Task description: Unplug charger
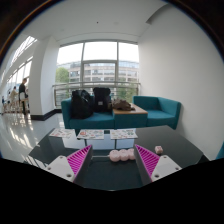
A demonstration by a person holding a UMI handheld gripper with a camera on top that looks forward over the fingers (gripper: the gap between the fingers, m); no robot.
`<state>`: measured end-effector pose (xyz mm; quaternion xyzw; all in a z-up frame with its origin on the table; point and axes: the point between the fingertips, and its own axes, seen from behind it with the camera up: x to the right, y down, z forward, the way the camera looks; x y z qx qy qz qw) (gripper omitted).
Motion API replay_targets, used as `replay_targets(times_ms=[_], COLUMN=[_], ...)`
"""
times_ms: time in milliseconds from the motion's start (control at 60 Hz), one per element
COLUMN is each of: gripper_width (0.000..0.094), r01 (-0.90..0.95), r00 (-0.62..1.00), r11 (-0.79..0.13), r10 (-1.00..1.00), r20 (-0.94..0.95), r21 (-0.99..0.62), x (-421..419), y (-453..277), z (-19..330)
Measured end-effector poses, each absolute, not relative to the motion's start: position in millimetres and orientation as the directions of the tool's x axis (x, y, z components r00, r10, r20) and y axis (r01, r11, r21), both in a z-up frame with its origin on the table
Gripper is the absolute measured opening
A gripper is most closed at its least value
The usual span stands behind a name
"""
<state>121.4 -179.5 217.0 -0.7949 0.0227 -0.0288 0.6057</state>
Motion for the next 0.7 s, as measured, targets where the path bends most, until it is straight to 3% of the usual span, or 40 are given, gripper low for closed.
replay_targets(times_ms=[83,217,700], gripper_width=[0.0827,0.0827,0.0826], r01=[0.004,-0.001,-0.005], r00=[0.999,1.000,0.998], r11=[-0.301,-0.320,-0.315], r10=[-0.035,0.028,0.054], r20=[0.016,-0.010,-0.023], r21=[-0.954,-0.947,-0.949], x=[84.0,38.7,15.0], y=[-201.4,-226.1,-256.6], z=[196.3,190.3,205.5])
